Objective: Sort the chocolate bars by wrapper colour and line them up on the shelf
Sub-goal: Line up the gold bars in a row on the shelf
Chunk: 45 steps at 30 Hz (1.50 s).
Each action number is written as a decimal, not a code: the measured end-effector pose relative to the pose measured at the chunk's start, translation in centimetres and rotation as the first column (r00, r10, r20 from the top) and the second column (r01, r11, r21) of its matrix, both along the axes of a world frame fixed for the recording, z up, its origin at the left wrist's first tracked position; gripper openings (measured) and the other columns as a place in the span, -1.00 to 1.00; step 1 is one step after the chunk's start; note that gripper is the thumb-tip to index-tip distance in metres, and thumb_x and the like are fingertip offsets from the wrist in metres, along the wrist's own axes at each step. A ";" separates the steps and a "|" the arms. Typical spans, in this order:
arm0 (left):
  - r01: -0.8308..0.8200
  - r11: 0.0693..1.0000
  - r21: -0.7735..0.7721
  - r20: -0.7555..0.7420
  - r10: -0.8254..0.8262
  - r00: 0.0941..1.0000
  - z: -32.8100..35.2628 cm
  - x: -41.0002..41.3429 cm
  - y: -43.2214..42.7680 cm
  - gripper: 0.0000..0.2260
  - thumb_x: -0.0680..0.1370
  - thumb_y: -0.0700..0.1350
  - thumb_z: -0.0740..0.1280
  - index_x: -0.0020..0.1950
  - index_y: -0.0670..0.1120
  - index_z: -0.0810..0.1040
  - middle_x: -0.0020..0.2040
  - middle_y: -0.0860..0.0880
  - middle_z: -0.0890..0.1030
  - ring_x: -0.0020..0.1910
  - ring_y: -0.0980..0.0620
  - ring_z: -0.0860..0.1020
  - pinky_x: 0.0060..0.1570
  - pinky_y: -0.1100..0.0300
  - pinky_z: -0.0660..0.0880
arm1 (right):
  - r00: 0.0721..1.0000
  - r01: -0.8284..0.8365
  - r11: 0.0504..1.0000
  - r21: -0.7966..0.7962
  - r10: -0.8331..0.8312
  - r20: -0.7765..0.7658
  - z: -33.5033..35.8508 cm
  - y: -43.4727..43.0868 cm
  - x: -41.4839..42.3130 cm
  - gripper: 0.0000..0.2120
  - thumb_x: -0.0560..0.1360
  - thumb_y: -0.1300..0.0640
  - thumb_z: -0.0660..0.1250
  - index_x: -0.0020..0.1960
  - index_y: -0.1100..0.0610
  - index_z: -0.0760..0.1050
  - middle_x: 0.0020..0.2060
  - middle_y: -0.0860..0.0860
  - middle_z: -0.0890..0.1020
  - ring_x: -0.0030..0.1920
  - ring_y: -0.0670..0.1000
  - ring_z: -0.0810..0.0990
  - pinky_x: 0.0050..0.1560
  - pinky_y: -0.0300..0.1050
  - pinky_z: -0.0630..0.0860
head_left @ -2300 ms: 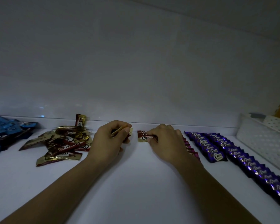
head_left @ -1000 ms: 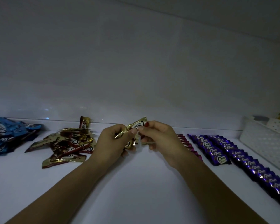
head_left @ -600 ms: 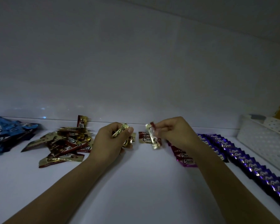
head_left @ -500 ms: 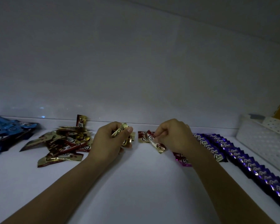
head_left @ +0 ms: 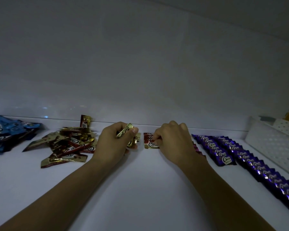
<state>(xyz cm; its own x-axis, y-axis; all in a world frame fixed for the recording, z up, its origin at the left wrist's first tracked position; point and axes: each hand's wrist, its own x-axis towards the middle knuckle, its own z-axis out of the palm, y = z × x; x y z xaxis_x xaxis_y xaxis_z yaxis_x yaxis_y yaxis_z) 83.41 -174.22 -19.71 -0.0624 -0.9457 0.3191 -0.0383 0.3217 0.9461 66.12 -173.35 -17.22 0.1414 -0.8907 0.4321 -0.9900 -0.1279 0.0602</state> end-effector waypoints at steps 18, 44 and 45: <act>-0.007 1.000 -0.011 0.003 0.007 1.000 0.3 0.0 0.4 -0.86 0.55 -0.11 0.35 -0.15 -0.15 0.59 -0.32 -0.10 0.66 -0.44 0.14 0.59 -0.50 0.34 0.43 | 0.983 0.037 0.994 0.101 -0.055 0.176 -0.5 0.1 -1.1 -0.78 0.55 -0.04 0.27 0.16 -0.15 0.58 0.11 -0.08 0.60 0.13 0.02 0.42 0.02 -0.09 0.14; 0.111 0.988 -0.107 0.135 -0.096 0.986 0.6 -0.3 1.1 -0.77 0.56 -0.16 0.33 -0.28 -0.18 0.45 -0.49 0.10 0.57 -0.60 0.26 0.45 -0.56 0.48 0.30 | 0.232 -0.298 0.951 0.081 -0.010 0.973 2.8 1.7 0.7 -0.92 0.49 0.17 0.38 -0.14 0.10 0.65 -0.47 -0.17 0.58 -0.44 -0.24 0.50 -0.39 -0.38 0.44; 0.090 0.989 -0.115 0.119 -0.077 0.990 0.5 -0.3 1.2 -0.75 0.56 -0.18 0.32 -0.31 -0.17 0.42 -0.49 0.09 0.55 -0.59 0.26 0.44 -0.56 0.48 0.30 | 0.250 -0.299 0.950 0.087 -0.010 0.968 2.8 1.7 0.8 -0.92 0.50 0.16 0.37 -0.13 0.10 0.64 -0.49 -0.17 0.56 -0.48 -0.23 0.48 -0.43 -0.38 0.40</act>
<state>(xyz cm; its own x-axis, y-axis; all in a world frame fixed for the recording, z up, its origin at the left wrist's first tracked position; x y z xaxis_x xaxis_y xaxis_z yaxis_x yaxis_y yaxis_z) 83.14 -173.06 -19.18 -0.1820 -0.8909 0.4161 -0.1121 0.4392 0.8913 66.88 -171.64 -14.40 -0.0968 -0.9822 0.1611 -0.2646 -0.1307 -0.9555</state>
